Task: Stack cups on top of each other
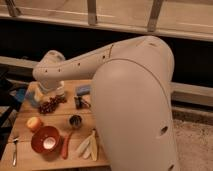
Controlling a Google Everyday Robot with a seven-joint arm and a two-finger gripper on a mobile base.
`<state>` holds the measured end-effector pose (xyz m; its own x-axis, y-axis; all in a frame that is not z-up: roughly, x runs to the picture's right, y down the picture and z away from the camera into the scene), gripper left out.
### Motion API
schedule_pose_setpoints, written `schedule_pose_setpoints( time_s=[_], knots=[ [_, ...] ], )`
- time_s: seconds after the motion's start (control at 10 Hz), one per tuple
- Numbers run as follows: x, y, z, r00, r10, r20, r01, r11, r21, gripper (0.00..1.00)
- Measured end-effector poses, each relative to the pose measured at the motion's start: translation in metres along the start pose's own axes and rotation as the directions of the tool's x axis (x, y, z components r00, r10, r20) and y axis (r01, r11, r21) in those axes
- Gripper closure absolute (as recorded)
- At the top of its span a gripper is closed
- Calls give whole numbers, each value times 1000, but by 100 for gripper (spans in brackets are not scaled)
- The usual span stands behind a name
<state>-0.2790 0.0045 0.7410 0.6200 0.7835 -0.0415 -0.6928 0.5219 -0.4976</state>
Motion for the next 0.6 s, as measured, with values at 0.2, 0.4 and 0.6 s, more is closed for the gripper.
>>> schedule_pose_setpoints(
  time_s=[0.2,0.4,0.6],
  knots=[
    [-7,-1,-1,1000,-17,3,17,1000,19,20],
    [-27,4,8,999,-52,-2,52,998,25,20],
    [-47,14,21,996,-86,-14,86,996,15,20]
  ],
)
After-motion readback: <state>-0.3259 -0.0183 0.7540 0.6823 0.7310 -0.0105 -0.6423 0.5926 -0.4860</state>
